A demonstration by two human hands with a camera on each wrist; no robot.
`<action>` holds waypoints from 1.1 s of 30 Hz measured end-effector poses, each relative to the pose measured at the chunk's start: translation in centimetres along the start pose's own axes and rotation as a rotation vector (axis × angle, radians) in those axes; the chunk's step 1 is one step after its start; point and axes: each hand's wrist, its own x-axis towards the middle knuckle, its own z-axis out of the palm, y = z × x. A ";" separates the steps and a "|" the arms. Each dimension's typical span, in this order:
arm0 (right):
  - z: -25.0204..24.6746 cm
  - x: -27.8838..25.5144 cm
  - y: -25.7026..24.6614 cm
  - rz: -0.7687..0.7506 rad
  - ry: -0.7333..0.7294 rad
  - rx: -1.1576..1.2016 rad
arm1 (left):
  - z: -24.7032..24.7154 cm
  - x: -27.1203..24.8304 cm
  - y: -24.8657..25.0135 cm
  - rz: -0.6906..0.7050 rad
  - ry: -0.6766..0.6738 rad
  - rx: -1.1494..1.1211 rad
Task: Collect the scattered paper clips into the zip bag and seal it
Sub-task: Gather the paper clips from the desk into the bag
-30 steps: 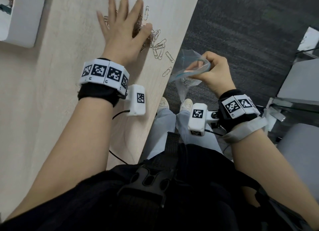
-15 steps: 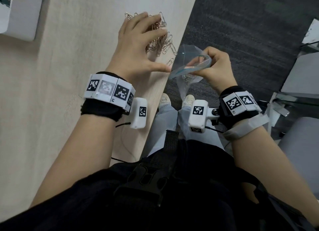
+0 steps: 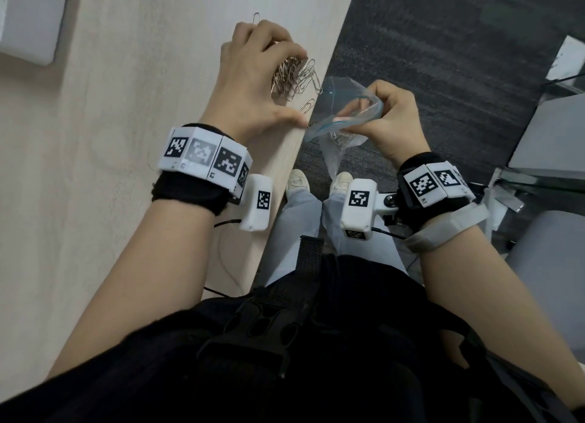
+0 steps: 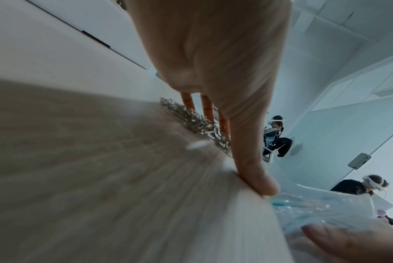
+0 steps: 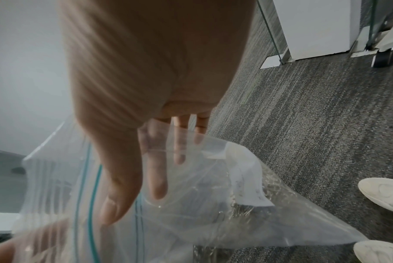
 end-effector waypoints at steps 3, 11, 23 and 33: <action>0.1 0.0 0.1 0.001 -0.007 0.010 | 0.3 -0.4 -0.1 0.016 0.028 -0.026; 0.5 -0.3 0.1 -0.009 0.006 0.002 | 1.1 -0.5 0.4 0.061 0.005 -0.061; 0.6 -0.2 0.4 -0.030 0.007 -0.014 | -0.2 -1.4 0.2 0.074 0.049 -0.075; 0.8 -0.2 0.7 -0.033 0.029 -0.038 | -1.5 -3.0 -2.4 -0.128 -0.019 0.022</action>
